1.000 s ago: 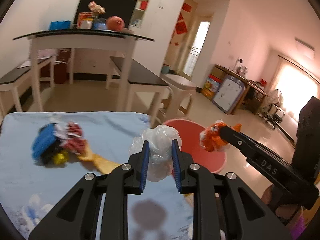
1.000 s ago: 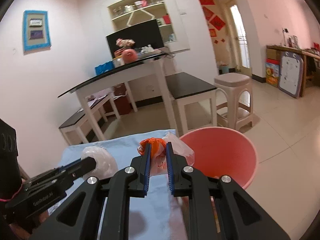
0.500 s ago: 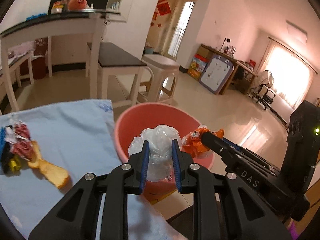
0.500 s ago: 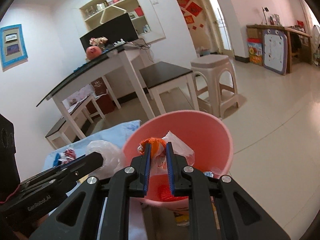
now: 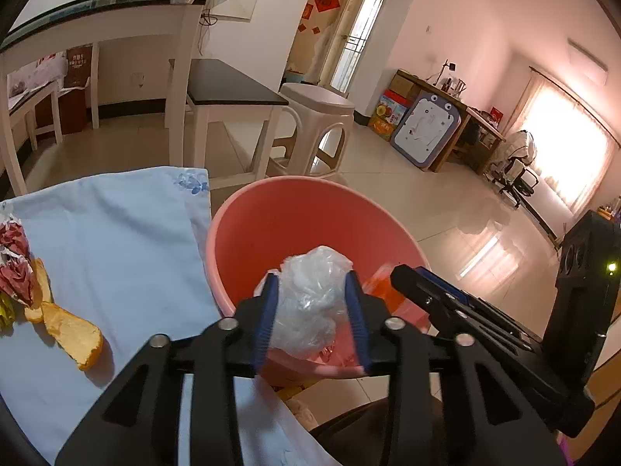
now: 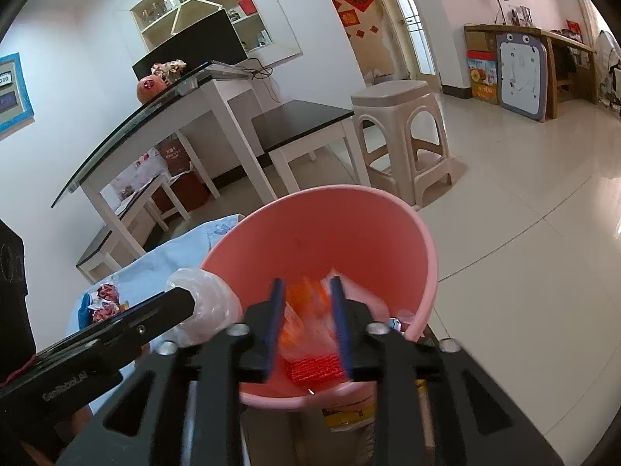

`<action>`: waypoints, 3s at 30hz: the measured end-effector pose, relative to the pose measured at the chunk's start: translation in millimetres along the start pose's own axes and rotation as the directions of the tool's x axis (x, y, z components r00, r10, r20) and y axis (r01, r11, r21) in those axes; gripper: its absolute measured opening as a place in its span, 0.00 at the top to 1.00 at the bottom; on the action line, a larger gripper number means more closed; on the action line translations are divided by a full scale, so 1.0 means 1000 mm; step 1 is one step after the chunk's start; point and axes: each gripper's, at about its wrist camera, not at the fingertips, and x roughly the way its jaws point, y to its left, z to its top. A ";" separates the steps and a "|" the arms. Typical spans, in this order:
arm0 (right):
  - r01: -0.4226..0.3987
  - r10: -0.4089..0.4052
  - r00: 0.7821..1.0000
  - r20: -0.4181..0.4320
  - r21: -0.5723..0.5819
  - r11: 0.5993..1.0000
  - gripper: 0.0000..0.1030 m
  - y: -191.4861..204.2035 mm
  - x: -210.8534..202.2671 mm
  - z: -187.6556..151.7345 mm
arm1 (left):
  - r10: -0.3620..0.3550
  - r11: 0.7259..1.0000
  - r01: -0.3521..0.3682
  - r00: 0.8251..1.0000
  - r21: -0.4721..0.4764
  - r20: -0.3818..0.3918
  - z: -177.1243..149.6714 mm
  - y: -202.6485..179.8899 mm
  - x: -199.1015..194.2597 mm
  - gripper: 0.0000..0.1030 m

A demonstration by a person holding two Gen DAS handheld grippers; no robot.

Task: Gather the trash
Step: 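Open both tools to drop the bags into the pink bucket, then move both open tools back from the bucket to the trash pile, then grasp the blue mesh sleeve with the left tool while the right tool grasps the crumpled foil wrapper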

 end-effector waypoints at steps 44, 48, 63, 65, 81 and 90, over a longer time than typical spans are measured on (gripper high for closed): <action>-0.156 0.155 0.988 -0.022 -0.187 0.970 0.52 0.146 -0.066 -0.043 | 0.206 0.978 -0.206 0.964 -0.019 0.166 -0.049 0.078 -0.171 0.58; -0.184 0.179 0.983 -0.043 -0.206 0.961 0.52 0.164 -0.055 -0.046 | 0.280 0.959 -0.270 0.945 -0.084 0.168 -0.054 0.114 -0.183 0.58; -0.290 0.262 0.956 -0.133 -0.274 0.917 0.48 0.228 0.000 -0.047 | 0.429 0.901 -0.418 0.897 -0.116 0.103 -0.040 0.218 -0.167 0.58; -0.299 0.269 0.953 -0.140 -0.281 0.912 0.48 0.233 0.007 -0.045 | 0.430 0.901 -0.422 0.898 -0.097 0.087 -0.038 0.223 -0.158 0.58; -0.380 0.309 0.918 -0.247 -0.332 0.864 0.44 0.283 0.074 -0.045 | 0.392 0.913 -0.389 0.920 -0.121 0.000 -0.031 0.262 -0.111 0.82; -0.370 0.279 0.913 -0.296 -0.318 0.873 0.44 0.296 0.119 -0.048 | 0.379 0.910 -0.362 0.924 -0.201 0.049 -0.034 0.267 -0.137 1.00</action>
